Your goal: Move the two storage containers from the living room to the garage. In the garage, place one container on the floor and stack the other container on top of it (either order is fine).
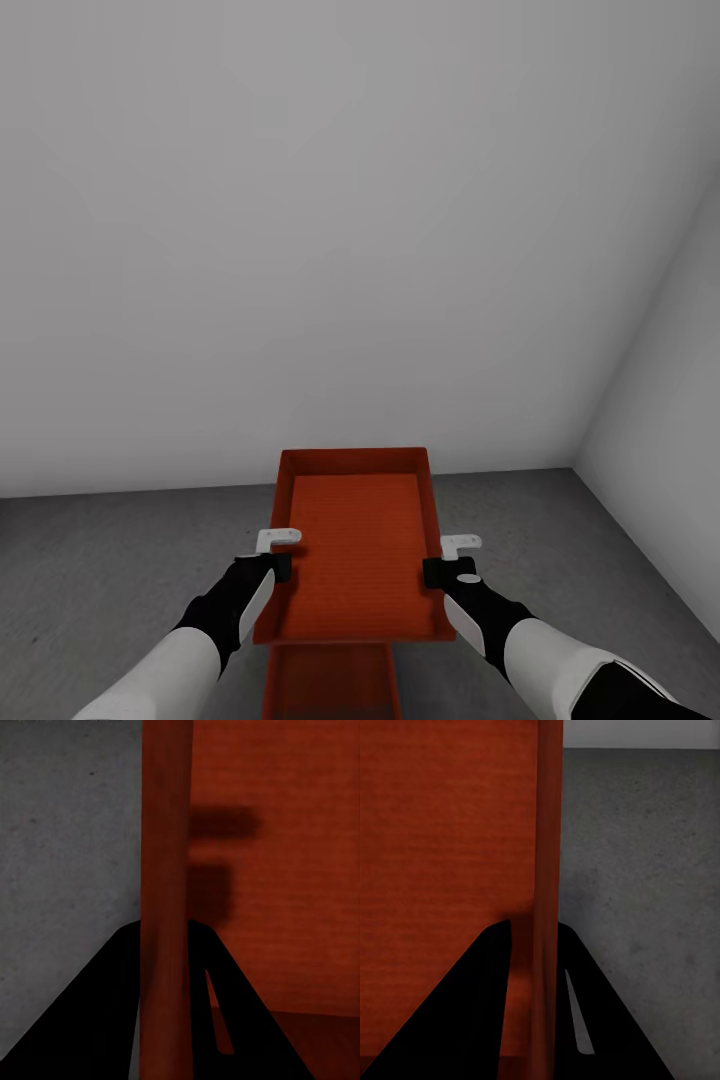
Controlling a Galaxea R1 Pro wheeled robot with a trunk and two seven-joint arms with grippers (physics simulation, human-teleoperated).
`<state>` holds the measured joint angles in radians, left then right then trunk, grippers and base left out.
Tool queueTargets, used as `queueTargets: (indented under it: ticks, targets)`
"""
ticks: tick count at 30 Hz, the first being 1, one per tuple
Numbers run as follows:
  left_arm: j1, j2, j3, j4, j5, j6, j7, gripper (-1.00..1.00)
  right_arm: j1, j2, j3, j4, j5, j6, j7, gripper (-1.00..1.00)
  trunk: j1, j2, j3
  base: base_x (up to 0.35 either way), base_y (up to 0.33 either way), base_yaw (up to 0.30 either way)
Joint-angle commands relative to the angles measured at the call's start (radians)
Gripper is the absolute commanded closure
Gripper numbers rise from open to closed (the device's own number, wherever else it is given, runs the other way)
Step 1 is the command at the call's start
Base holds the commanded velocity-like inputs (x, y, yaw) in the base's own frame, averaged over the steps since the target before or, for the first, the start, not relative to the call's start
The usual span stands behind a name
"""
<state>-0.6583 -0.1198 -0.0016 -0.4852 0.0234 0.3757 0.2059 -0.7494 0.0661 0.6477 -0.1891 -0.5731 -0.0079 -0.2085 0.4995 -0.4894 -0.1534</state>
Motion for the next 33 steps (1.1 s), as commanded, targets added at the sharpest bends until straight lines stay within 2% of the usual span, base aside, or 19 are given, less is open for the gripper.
queueTargets:
  ticks: [1, 21, 33]
  targets:
    - [0.0, 0.008, -0.004, 0.007, -0.014, 0.009, 0.009, 1.0, -0.002, -0.022, -0.033, -0.003, 0.013, -0.003, -0.025, 1.0, 0.0, -0.002, -0.002, 0.0, 0.0, 0.0]
    - [0.0, 0.008, -0.004, 0.007, -0.014, 0.009, 0.009, 1.0, -0.002, -0.023, -0.033, -0.003, 0.013, -0.003, -0.025, 1.0, 0.0, -0.002, -0.002, 0.0, 0.0, 0.0]
    - [0.0, 0.008, -0.004, 0.007, -0.014, 0.013, 0.009, 1.0, -0.002, -0.022, -0.033, -0.003, 0.013, -0.003, -0.025, 1.0, 0.0, -0.002, -0.002, 0.0, 0.098, 0.0]
